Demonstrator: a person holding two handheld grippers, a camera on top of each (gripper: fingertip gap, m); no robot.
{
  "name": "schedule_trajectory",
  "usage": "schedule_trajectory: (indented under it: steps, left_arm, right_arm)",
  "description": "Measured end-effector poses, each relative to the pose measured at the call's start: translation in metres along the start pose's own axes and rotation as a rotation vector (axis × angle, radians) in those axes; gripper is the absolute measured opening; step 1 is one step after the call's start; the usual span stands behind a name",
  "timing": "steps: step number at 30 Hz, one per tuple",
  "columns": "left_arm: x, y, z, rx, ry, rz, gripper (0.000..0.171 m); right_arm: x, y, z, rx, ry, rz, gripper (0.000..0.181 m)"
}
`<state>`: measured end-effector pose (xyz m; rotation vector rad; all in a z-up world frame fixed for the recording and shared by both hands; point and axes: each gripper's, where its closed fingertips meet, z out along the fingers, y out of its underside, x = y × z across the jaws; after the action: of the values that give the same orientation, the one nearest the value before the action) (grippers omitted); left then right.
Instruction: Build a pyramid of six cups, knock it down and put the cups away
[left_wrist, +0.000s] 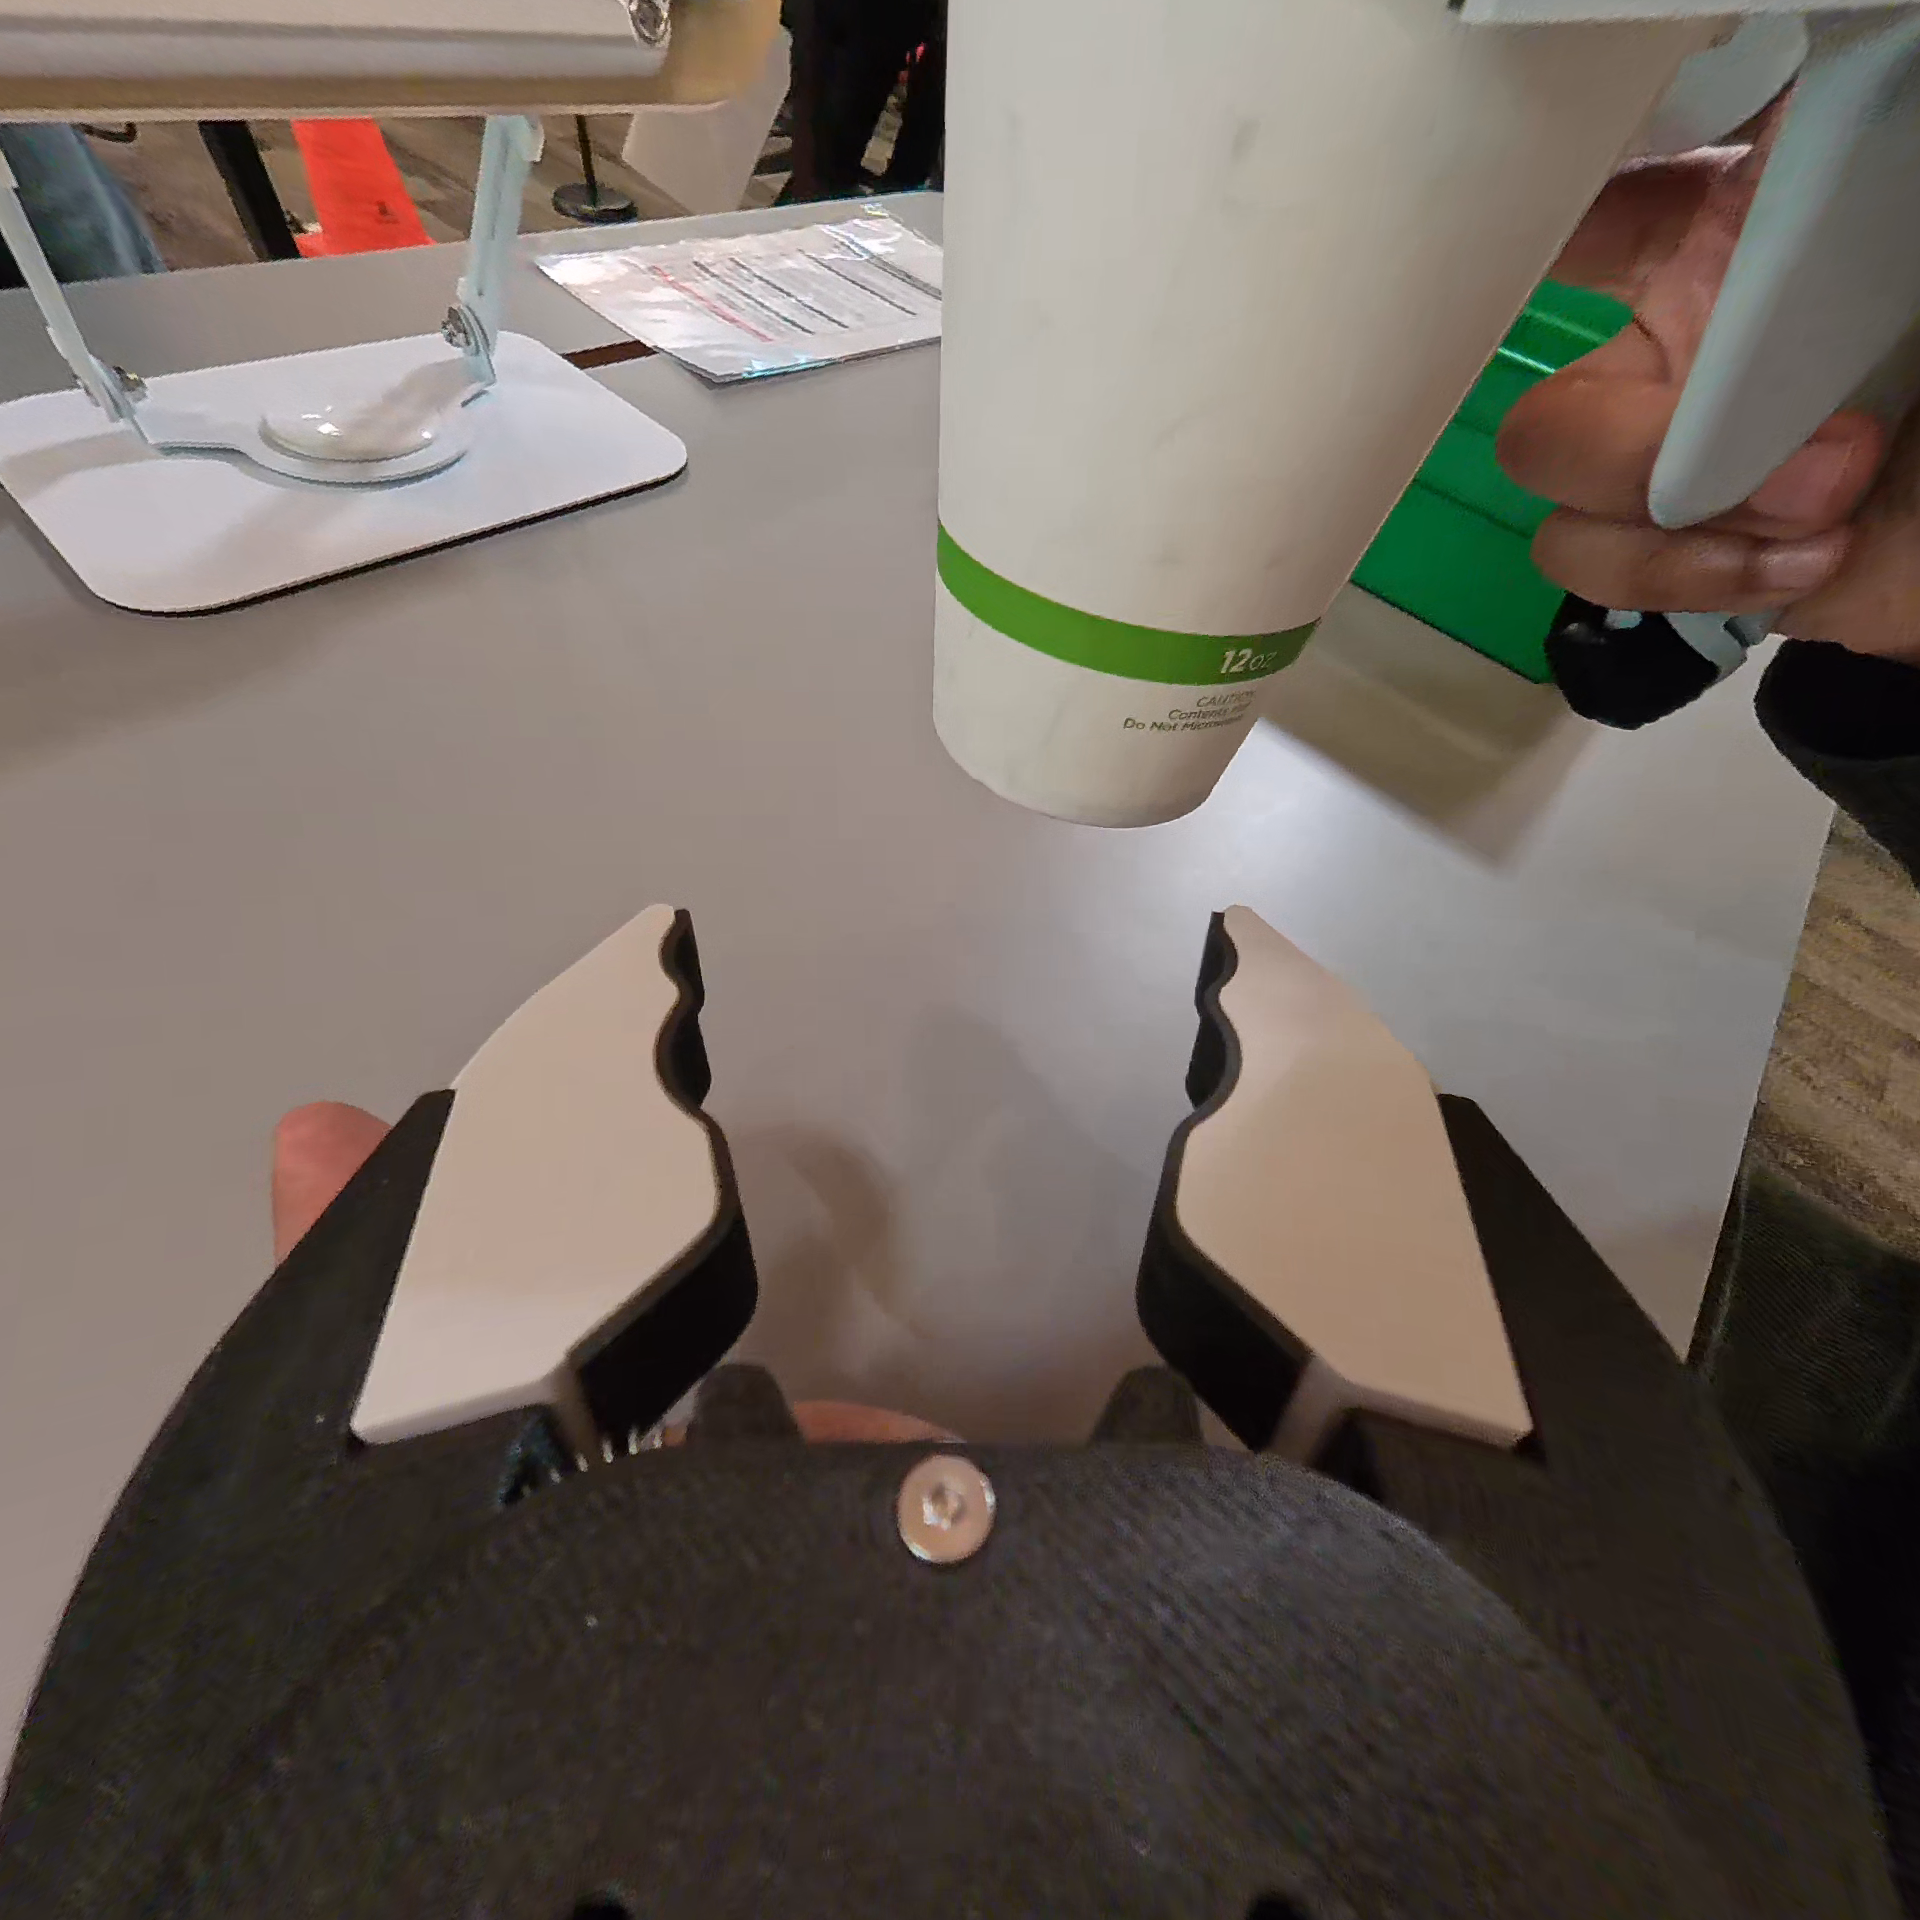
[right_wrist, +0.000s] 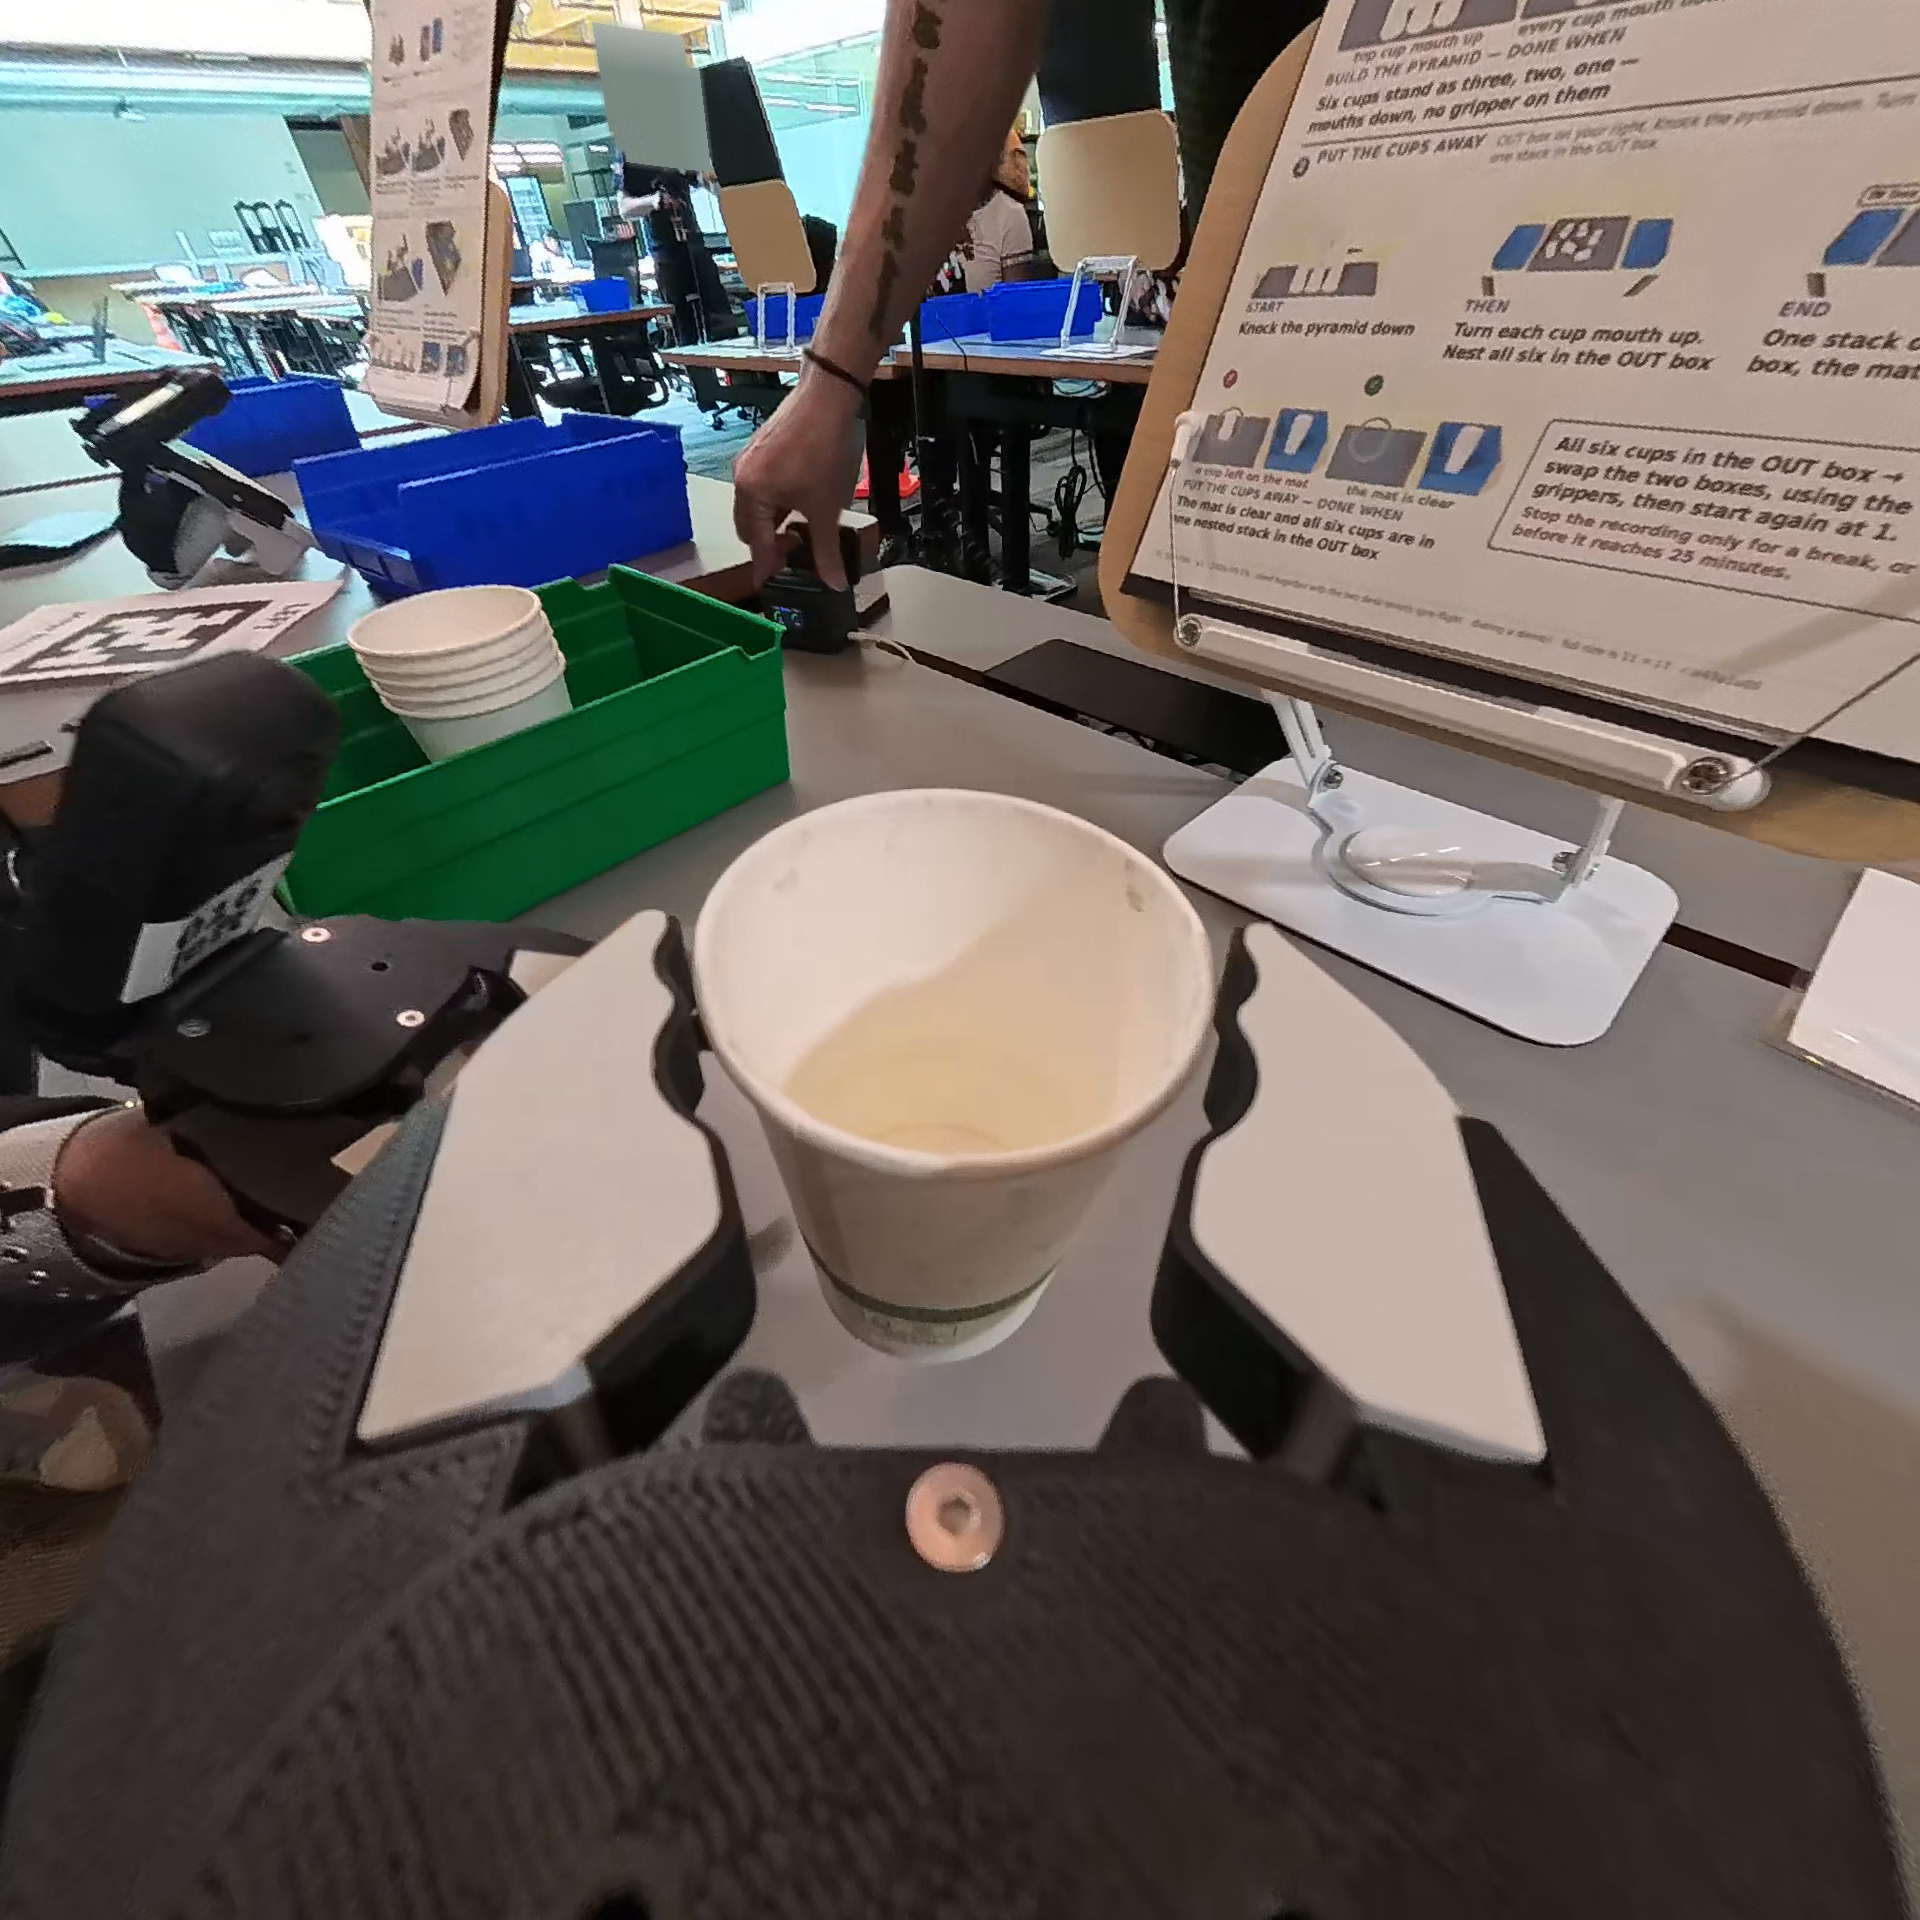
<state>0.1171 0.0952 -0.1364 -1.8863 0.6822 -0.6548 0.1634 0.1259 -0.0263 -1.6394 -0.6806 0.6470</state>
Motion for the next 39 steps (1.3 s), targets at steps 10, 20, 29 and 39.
schedule_trajectory:
  steps: [10, 20, 29, 39]
  left_arm:
    - [0.006, 0.005, 0.001, -0.016, 0.01, 0.011, 0.093]
    - [0.018, 0.006, 0.005, -0.013, 0.038, 0.034, 0.093]
    - [0.02, -0.014, -0.003, 0.111, 0.015, 0.083, 0.091]
    - [0.018, -0.023, -0.008, 0.168, 0.015, 0.067, 0.08]
  right_arm:
    - [-0.011, -0.014, 0.002, 0.042, -0.04, 0.056, 0.098]
    - [-0.03, -0.021, 0.005, 0.062, -0.098, 0.103, 0.098]
    - [-0.037, -0.021, 0.005, 0.062, -0.144, 0.159, 0.098]
    - [-0.036, -0.013, 0.007, 0.041, -0.15, 0.175, 0.098]
